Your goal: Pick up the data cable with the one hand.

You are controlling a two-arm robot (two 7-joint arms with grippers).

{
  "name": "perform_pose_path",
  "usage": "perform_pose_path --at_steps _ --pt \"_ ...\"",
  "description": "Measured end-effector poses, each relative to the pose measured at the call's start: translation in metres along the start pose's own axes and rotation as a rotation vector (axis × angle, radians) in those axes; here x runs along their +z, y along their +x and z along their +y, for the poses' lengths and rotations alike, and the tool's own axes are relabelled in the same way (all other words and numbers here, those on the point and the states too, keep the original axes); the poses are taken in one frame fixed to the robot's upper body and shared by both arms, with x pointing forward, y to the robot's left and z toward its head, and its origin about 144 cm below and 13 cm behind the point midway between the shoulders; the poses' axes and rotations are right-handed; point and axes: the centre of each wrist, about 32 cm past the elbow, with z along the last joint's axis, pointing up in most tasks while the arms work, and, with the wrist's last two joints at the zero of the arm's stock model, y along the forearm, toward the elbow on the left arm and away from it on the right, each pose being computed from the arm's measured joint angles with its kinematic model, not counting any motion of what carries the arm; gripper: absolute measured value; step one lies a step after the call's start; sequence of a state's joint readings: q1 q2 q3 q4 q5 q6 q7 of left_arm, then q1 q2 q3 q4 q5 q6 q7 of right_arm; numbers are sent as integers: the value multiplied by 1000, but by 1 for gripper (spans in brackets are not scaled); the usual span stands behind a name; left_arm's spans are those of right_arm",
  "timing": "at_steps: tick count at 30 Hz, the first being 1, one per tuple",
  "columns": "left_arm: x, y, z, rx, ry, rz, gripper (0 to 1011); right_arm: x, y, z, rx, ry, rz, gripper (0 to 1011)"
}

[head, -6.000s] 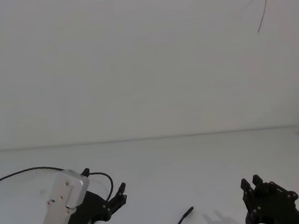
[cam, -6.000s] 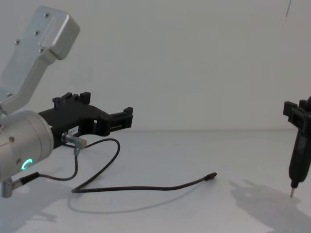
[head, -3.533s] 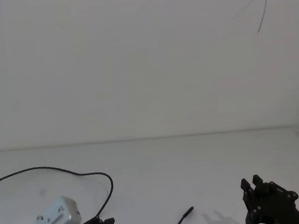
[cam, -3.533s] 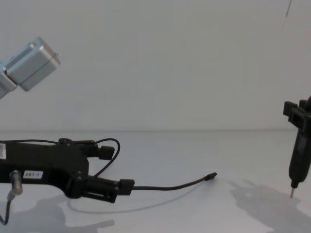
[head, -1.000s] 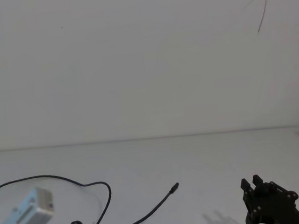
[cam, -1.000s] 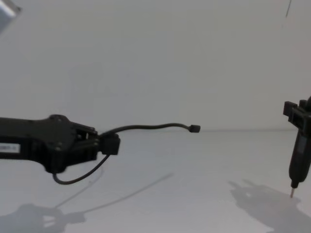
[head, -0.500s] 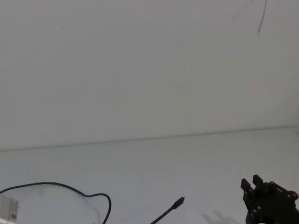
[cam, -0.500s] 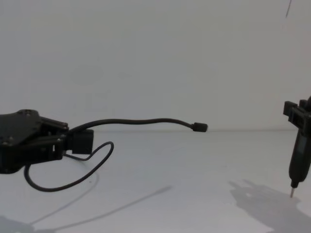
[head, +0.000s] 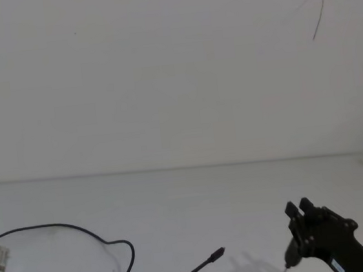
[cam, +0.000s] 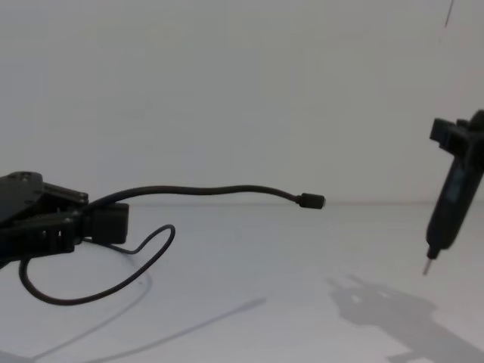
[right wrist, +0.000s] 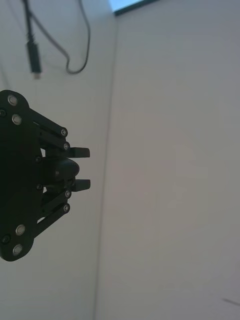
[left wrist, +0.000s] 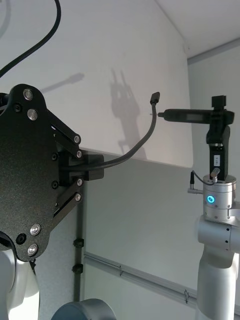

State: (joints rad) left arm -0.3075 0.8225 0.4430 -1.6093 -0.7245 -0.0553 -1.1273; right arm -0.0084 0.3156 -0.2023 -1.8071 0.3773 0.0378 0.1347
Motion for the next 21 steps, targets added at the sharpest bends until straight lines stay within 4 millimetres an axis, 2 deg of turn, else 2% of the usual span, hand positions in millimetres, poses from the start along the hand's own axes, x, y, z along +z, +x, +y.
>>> perform_pose_path --at_steps 21 --pt "0 -1 4 -14 -6 5 50 23 -10 21 157 93 250 251"
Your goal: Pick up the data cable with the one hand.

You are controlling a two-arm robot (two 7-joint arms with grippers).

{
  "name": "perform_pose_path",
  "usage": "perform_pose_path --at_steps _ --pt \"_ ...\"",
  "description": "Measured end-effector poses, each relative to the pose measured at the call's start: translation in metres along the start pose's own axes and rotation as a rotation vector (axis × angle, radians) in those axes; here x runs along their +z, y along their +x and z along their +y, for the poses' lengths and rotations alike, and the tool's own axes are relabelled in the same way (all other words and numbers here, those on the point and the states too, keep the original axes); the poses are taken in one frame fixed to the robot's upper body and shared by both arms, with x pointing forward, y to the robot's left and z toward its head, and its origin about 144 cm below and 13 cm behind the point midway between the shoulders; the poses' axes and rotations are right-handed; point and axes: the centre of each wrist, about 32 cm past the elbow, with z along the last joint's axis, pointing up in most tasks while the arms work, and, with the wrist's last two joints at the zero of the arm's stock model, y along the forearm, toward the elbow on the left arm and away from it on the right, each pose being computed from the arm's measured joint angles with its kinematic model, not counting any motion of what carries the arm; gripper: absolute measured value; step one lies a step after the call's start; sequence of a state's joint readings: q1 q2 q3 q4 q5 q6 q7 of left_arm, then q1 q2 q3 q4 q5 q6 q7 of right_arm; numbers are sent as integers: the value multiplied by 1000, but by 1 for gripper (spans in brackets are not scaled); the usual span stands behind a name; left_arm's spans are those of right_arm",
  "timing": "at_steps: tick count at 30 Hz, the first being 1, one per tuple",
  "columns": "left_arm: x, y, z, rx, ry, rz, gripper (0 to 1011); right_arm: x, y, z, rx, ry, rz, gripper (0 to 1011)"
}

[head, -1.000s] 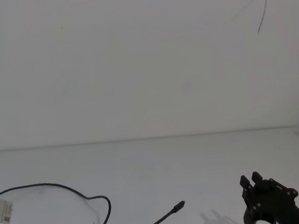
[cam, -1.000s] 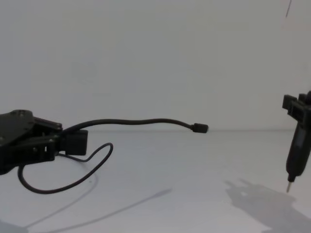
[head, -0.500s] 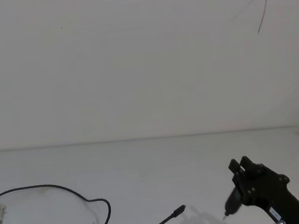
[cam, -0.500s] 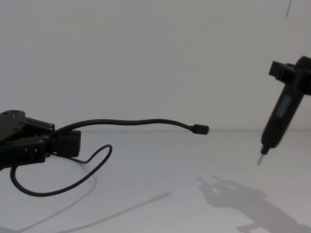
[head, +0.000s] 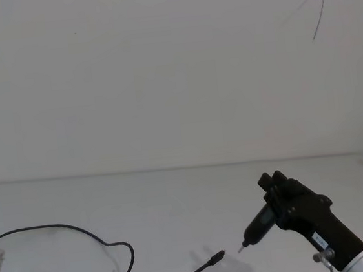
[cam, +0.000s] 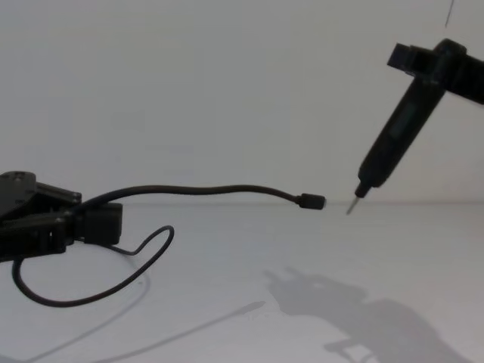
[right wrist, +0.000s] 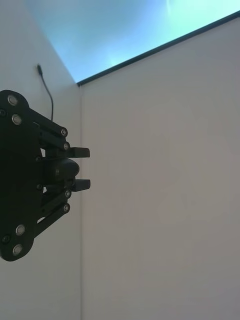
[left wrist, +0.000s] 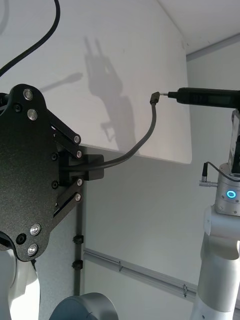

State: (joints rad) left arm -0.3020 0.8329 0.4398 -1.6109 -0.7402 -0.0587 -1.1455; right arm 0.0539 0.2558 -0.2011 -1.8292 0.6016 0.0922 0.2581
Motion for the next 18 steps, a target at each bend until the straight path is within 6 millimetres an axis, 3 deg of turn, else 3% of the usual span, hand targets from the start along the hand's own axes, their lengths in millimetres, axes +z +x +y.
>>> perform_pose_path --at_steps 18 --pt "0 0 1 -3 -1 1 50 5 -2 10 52 8 63 251"
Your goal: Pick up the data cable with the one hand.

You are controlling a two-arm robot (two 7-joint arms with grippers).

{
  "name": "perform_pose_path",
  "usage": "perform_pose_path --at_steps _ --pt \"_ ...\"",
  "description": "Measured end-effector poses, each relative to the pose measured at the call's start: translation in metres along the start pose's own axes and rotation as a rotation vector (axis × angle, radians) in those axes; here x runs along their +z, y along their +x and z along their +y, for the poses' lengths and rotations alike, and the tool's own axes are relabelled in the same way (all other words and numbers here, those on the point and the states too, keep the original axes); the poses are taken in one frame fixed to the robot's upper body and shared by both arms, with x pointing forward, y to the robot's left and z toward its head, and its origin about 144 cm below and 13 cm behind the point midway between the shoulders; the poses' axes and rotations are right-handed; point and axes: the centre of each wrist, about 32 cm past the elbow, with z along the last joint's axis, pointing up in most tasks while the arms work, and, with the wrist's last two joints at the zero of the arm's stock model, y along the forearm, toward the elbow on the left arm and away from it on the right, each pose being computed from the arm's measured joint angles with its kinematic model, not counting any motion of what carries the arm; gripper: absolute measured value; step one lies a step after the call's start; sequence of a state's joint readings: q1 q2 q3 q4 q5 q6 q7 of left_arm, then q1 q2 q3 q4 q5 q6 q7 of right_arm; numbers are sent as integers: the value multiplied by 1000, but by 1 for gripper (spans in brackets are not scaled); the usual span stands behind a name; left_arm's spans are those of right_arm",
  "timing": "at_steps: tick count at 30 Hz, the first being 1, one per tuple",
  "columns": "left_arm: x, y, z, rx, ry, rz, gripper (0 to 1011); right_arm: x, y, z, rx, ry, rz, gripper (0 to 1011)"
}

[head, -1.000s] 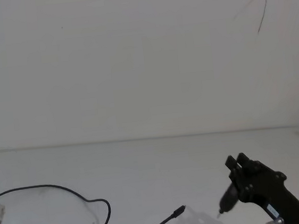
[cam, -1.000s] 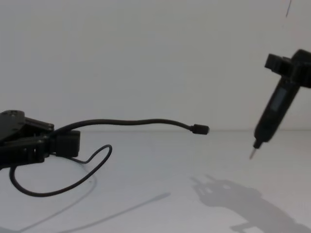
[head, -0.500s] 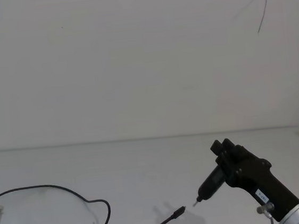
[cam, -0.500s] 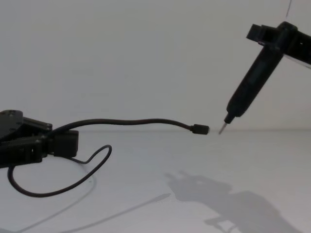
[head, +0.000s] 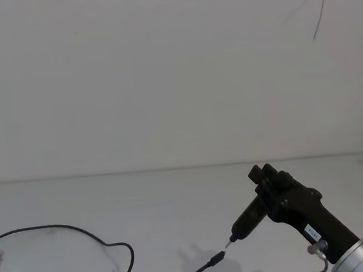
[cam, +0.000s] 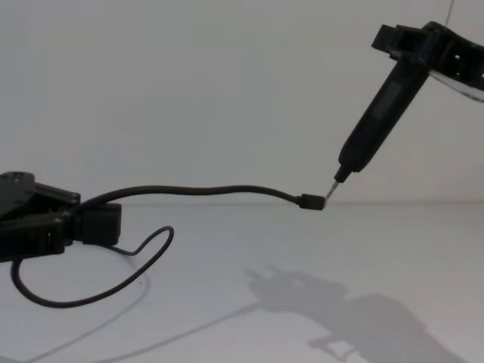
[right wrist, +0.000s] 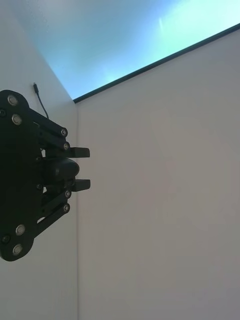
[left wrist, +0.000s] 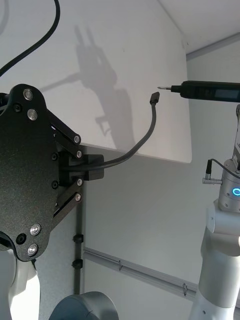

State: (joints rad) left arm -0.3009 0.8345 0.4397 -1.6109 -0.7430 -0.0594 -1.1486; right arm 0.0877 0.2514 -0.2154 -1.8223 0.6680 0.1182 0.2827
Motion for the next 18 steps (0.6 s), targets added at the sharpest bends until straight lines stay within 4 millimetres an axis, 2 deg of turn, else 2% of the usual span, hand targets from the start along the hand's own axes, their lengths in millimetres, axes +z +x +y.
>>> perform_pose_path --at_steps 18 --pt "0 0 0 0 0 0 51 9 0 3 60 -84 -85 251"
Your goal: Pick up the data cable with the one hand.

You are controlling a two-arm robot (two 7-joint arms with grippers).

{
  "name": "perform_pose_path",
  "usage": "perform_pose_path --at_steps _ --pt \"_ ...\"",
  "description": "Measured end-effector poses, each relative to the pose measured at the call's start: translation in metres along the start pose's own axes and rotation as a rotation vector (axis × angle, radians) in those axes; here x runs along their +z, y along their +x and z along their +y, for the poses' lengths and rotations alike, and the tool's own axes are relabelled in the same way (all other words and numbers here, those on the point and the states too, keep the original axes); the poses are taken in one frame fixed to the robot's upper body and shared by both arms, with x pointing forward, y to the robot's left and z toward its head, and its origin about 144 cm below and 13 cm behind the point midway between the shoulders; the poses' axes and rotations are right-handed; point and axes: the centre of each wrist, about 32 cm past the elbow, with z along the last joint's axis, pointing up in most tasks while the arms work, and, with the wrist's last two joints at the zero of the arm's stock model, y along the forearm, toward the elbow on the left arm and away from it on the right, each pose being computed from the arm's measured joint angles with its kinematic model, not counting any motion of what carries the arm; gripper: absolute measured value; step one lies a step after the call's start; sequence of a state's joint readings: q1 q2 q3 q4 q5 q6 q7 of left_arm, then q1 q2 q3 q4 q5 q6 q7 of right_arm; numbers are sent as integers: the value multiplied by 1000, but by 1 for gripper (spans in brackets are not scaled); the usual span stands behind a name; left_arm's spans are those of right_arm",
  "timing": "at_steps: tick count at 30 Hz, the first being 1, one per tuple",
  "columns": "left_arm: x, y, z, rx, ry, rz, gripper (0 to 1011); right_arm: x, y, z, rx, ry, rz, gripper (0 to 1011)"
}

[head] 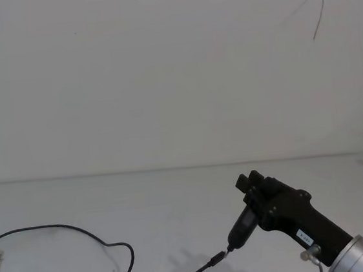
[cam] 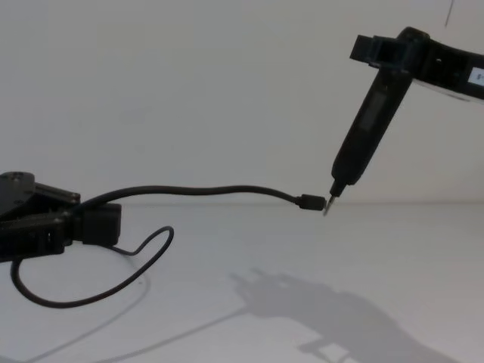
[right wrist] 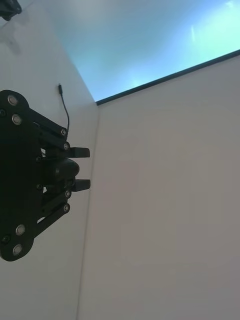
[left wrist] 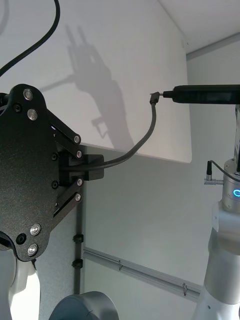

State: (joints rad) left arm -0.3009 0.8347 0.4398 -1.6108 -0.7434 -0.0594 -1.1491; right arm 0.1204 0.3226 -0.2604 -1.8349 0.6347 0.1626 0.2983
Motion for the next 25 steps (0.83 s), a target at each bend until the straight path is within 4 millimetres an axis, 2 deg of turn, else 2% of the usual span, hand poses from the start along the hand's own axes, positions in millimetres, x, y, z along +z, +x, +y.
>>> perform_pose_path --at_steps 9,25 --pt "0 0 0 0 0 0 50 5 1 -1 18 -17 -13 251" --pt "0 0 0 0 0 0 50 17 8 -11 52 0 66 251"
